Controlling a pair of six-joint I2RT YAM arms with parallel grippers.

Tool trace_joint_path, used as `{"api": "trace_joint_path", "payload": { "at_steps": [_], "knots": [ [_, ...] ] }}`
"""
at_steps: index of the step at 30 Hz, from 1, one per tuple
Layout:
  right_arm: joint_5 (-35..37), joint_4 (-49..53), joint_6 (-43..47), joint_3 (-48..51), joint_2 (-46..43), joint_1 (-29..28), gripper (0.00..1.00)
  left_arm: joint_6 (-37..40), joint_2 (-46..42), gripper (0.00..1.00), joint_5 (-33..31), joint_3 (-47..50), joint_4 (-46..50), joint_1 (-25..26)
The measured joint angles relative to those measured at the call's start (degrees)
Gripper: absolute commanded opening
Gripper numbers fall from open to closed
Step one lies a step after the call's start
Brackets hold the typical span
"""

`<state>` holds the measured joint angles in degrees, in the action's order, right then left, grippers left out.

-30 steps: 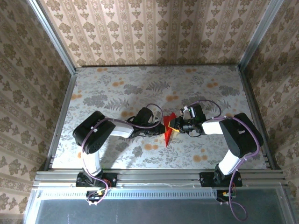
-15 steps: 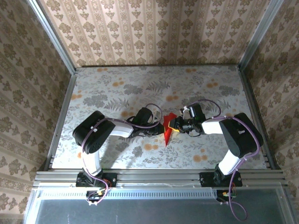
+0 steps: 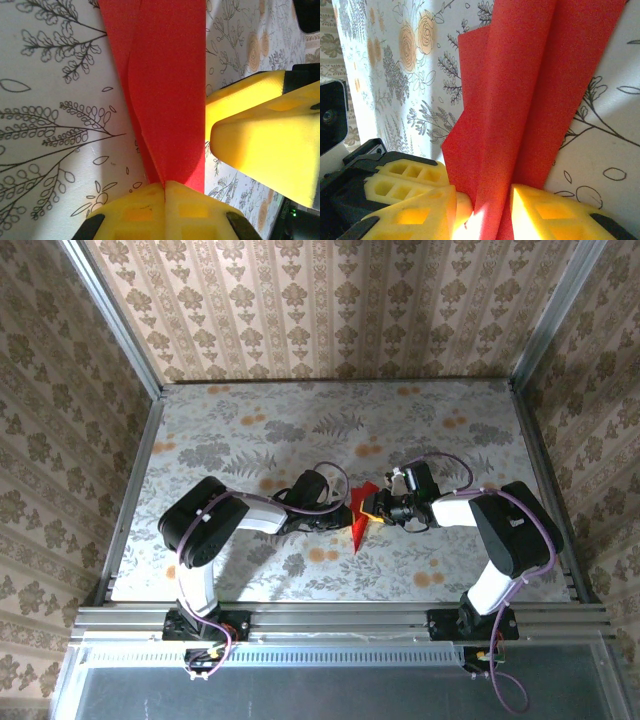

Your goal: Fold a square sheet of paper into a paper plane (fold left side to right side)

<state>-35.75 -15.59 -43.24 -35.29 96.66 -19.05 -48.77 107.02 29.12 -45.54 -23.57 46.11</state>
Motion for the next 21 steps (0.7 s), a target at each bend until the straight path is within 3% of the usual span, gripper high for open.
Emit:
{"api": "trace_joint_path", "payload": {
  "at_steps": [21],
  "knots": [
    [0.0,0.76,0.52,-0.35,0.17,0.0,0.35,2.16,0.0,0.0,-0.48,-0.96,1.09,0.74]
  ]
}}
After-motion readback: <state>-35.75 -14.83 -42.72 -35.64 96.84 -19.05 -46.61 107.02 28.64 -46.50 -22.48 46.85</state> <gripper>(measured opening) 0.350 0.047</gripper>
